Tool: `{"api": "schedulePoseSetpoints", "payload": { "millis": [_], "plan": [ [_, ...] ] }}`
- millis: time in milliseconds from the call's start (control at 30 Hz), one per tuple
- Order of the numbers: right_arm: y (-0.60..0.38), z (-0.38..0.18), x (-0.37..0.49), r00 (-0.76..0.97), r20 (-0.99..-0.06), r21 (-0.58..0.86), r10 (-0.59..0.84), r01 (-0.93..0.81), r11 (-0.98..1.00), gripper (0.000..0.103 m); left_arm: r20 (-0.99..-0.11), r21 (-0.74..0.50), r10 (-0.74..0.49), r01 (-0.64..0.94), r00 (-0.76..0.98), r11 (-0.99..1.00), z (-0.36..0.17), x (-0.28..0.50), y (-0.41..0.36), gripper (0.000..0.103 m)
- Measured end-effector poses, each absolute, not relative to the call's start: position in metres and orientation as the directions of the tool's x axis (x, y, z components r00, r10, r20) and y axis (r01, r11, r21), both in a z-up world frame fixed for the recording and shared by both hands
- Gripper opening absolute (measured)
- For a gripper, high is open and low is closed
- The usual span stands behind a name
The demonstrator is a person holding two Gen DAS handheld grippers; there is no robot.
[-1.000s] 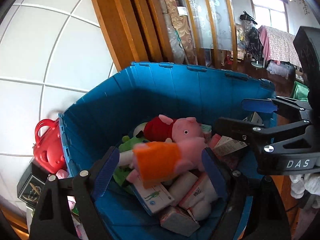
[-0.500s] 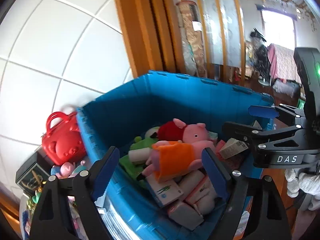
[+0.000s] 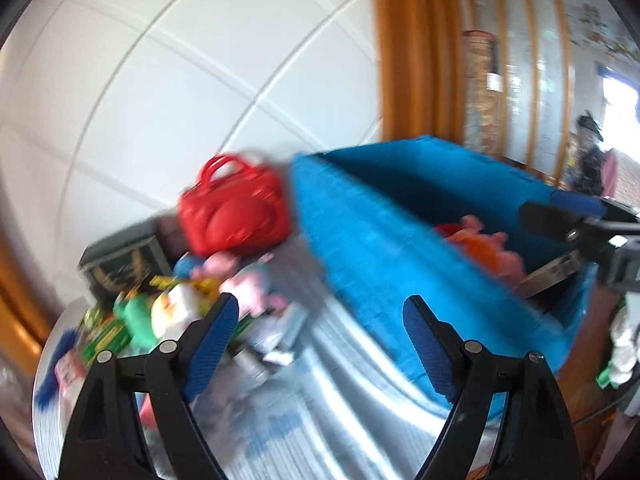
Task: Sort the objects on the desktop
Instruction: 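Withdraw both open tools from the bin back over the pile, then grasp the white-and-red tissue pack with the left tool while the right grasps a white tissue pack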
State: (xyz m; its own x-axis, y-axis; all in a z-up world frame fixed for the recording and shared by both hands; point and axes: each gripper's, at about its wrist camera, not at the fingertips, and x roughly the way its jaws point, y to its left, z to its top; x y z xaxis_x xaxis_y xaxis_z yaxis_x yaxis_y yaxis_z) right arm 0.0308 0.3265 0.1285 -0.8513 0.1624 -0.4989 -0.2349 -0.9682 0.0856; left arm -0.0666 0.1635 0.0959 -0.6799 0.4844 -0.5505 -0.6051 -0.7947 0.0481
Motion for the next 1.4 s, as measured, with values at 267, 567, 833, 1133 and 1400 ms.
{"api": "schedulePoseSetpoints", "payload": {
  "millis": [267, 567, 833, 1133, 1400],
  "plan": [
    [0.234, 0.114, -0.03, -0.842, -0.539, 0.078, 0.038, -0.095, -0.992, 0.101, -0.628, 0.002, 0.317, -0.408, -0.711, -0.913, 0.049, -0.114, 0.029, 0.084],
    [0.172, 0.061, -0.102, -0.755, -0.656, 0.098, -0.015, -0.065, -0.993, 0.102, -0.725, -0.001, 0.104, -0.15, -0.681, -0.989, -0.013, -0.166, -0.124, 0.084],
    [0.144, 0.012, -0.153, -0.655, -0.756, 0.092, -0.005, -0.099, -0.991, 0.103, -0.798, 0.065, -0.103, 0.085, -0.593, -0.994, -0.06, -0.24, -0.255, 0.084],
    [0.114, -0.043, -0.224, -0.544, -0.838, 0.046, 0.041, -0.145, -0.988, 0.103, -0.869, -0.01, -0.11, 0.239, -0.483, -0.971, -0.109, -0.366, -0.332, 0.084],
    [0.093, -0.079, -0.26, -0.472, -0.88, 0.013, 0.052, -0.135, -0.991, 0.103, -0.902, 0.016, -0.113, 0.228, -0.417, -0.973, -0.16, -0.46, -0.308, 0.084]
  ]
}}
